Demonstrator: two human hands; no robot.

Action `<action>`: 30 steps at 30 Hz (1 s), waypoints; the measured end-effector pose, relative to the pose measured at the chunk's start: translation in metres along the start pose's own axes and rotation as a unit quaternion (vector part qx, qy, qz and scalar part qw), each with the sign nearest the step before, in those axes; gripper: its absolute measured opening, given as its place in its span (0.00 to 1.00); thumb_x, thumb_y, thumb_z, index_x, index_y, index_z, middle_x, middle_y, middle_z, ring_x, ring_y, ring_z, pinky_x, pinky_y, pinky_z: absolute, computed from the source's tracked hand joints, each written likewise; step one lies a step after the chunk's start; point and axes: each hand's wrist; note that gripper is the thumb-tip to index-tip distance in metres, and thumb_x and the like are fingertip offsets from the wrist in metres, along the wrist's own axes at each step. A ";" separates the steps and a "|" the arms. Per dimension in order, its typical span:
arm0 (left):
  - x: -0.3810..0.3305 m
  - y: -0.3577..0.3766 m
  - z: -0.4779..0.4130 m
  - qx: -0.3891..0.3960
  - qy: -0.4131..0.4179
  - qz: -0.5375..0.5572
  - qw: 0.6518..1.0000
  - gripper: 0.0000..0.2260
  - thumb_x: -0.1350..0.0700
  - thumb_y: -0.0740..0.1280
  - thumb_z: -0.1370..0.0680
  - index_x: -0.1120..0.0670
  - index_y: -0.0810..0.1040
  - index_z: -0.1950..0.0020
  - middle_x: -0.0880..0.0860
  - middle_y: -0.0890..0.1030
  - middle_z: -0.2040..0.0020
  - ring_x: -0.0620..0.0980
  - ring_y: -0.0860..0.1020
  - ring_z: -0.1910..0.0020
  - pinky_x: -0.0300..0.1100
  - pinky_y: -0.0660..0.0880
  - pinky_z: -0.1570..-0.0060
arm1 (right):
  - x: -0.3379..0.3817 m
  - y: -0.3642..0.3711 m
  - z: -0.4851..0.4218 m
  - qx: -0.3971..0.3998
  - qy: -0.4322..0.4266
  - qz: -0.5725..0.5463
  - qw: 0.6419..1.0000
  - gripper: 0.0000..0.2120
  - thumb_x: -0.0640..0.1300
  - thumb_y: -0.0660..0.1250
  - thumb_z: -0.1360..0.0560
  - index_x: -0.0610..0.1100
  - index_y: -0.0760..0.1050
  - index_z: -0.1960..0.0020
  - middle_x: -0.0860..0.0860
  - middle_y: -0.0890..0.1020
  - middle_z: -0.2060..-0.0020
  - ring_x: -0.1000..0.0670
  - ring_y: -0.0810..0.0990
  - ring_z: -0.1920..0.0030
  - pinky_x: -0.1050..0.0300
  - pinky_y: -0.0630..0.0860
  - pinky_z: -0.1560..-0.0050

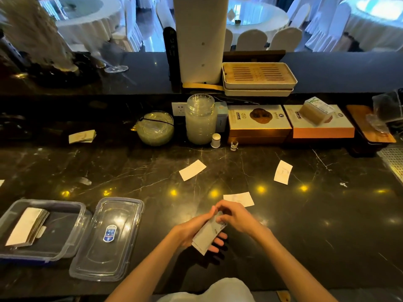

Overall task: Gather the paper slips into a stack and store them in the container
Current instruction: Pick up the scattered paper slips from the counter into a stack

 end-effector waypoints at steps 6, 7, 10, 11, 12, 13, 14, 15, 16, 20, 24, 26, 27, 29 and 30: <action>0.003 -0.015 0.005 -0.013 0.094 0.029 0.995 0.24 0.43 0.64 0.21 0.52 0.65 0.28 0.60 0.78 0.47 0.54 0.80 0.56 0.47 0.81 0.56 | 0.003 0.004 -0.017 -0.063 -0.050 0.053 0.995 0.11 0.42 0.65 0.22 0.53 0.79 0.43 0.57 0.79 0.46 0.59 0.77 0.45 0.65 0.74 0.43; 0.003 -0.017 0.005 -0.020 0.100 0.030 0.994 0.22 0.45 0.63 0.20 0.49 0.64 0.28 0.60 0.78 0.47 0.54 0.79 0.56 0.47 0.81 0.56 | 0.000 0.000 -0.020 -0.087 -0.040 0.055 0.994 0.12 0.42 0.64 0.21 0.53 0.79 0.40 0.57 0.80 0.44 0.59 0.77 0.44 0.65 0.74 0.42; 0.000 -0.025 0.001 -0.062 0.099 0.036 0.992 0.16 0.48 0.58 0.17 0.45 0.64 0.29 0.62 0.76 0.47 0.54 0.79 0.57 0.48 0.79 0.57 | -0.015 -0.020 -0.028 -0.146 0.025 0.116 0.982 0.12 0.42 0.63 0.20 0.52 0.80 0.40 0.55 0.82 0.43 0.54 0.79 0.43 0.59 0.76 0.43; -0.001 -0.026 -0.001 -0.077 0.100 0.047 0.991 0.15 0.49 0.57 0.17 0.46 0.65 0.29 0.62 0.76 0.47 0.54 0.78 0.58 0.48 0.78 0.58 | -0.024 -0.028 -0.031 -0.144 0.055 0.147 0.977 0.12 0.43 0.63 0.20 0.51 0.80 0.40 0.53 0.82 0.43 0.52 0.79 0.42 0.56 0.77 0.43; -0.002 -0.028 -0.003 -0.090 0.102 0.062 0.989 0.15 0.50 0.56 0.16 0.47 0.65 0.30 0.62 0.75 0.48 0.54 0.78 0.59 0.48 0.78 0.59 | -0.032 -0.035 -0.033 -0.132 0.088 0.174 0.972 0.12 0.43 0.63 0.21 0.51 0.80 0.40 0.52 0.81 0.42 0.50 0.78 0.41 0.52 0.77 0.43; -0.003 -0.029 -0.005 -0.105 0.104 0.079 0.986 0.14 0.52 0.55 0.16 0.49 0.65 0.30 0.63 0.75 0.48 0.54 0.78 0.60 0.48 0.78 0.60 | -0.041 -0.041 -0.036 -0.114 0.117 0.197 0.967 0.13 0.43 0.63 0.21 0.49 0.79 0.39 0.50 0.81 0.41 0.48 0.78 0.40 0.50 0.77 0.42; -0.004 -0.030 -0.008 -0.125 0.107 0.096 0.982 0.14 0.53 0.55 0.16 0.51 0.65 0.31 0.63 0.75 0.48 0.55 0.78 0.60 0.48 0.77 0.61 | -0.048 -0.045 -0.038 -0.093 0.141 0.221 0.961 0.13 0.42 0.64 0.21 0.48 0.79 0.38 0.49 0.80 0.39 0.47 0.77 0.39 0.49 0.77 0.41; -0.005 -0.031 -0.011 -0.150 0.111 0.109 0.976 0.14 0.54 0.55 0.17 0.52 0.65 0.31 0.64 0.75 0.49 0.56 0.78 0.60 0.48 0.78 0.62 | -0.055 -0.047 -0.040 -0.073 0.155 0.245 0.954 0.14 0.42 0.64 0.21 0.47 0.78 0.37 0.48 0.79 0.38 0.46 0.77 0.38 0.49 0.76 0.40; -0.005 -0.032 -0.013 -0.175 0.116 0.120 0.970 0.14 0.56 0.55 0.17 0.54 0.65 0.32 0.65 0.75 0.49 0.56 0.78 0.61 0.49 0.78 0.63 | -0.060 -0.048 -0.042 -0.055 0.162 0.267 0.948 0.15 0.43 0.64 0.21 0.47 0.76 0.35 0.48 0.78 0.36 0.45 0.75 0.36 0.50 0.75 0.38; -0.006 -0.035 -0.019 -0.230 0.128 0.152 0.953 0.14 0.56 0.56 0.18 0.55 0.65 0.33 0.65 0.77 0.49 0.57 0.78 0.60 0.48 0.78 0.63 | -0.078 -0.043 -0.045 -0.015 0.170 0.333 0.927 0.25 0.48 0.64 0.21 0.48 0.64 0.25 0.47 0.67 0.26 0.43 0.64 0.26 0.49 0.67 0.29; -0.004 -0.038 -0.022 -0.241 0.130 0.197 0.942 0.15 0.56 0.57 0.18 0.53 0.63 0.31 0.64 0.76 0.52 0.56 0.76 0.63 0.48 0.75 0.65 | -0.089 -0.036 -0.046 -0.058 0.161 0.343 0.924 0.24 0.47 0.66 0.23 0.48 0.67 0.29 0.47 0.68 0.28 0.44 0.64 0.27 0.51 0.68 0.32; -0.004 -0.039 -0.026 -0.242 0.138 0.208 0.938 0.14 0.55 0.59 0.18 0.52 0.64 0.32 0.63 0.76 0.53 0.56 0.76 0.64 0.47 0.76 0.66 | -0.091 -0.034 -0.045 -0.094 0.161 0.323 0.928 0.19 0.47 0.68 0.24 0.48 0.71 0.34 0.49 0.73 0.33 0.46 0.69 0.32 0.54 0.70 0.36; -0.005 -0.039 -0.027 -0.242 0.145 0.210 0.936 0.14 0.55 0.60 0.18 0.52 0.64 0.32 0.63 0.76 0.53 0.55 0.76 0.65 0.47 0.76 0.67 | -0.090 -0.032 -0.044 -0.111 0.166 0.304 0.932 0.16 0.46 0.68 0.24 0.48 0.73 0.38 0.49 0.76 0.37 0.46 0.71 0.36 0.55 0.71 0.40; -0.006 -0.038 -0.028 -0.242 0.158 0.208 0.934 0.15 0.54 0.61 0.18 0.52 0.63 0.33 0.62 0.75 0.53 0.55 0.76 0.64 0.46 0.77 0.68 | -0.084 -0.030 -0.044 -0.137 0.188 0.222 0.947 0.08 0.45 0.67 0.23 0.48 0.77 0.45 0.49 0.81 0.45 0.48 0.77 0.45 0.56 0.73 0.50; -0.007 -0.038 -0.029 -0.242 0.163 0.206 0.934 0.15 0.55 0.61 0.18 0.52 0.63 0.33 0.62 0.75 0.53 0.55 0.76 0.64 0.46 0.77 0.68 | -0.079 -0.027 -0.044 -0.142 0.202 0.166 0.955 0.05 0.44 0.66 0.23 0.48 0.79 0.48 0.49 0.83 0.49 0.49 0.78 0.49 0.58 0.73 0.57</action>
Point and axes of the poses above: each hand's wrist, its own z-axis away from the middle knuckle, its own y-axis out of the palm, x = y × z
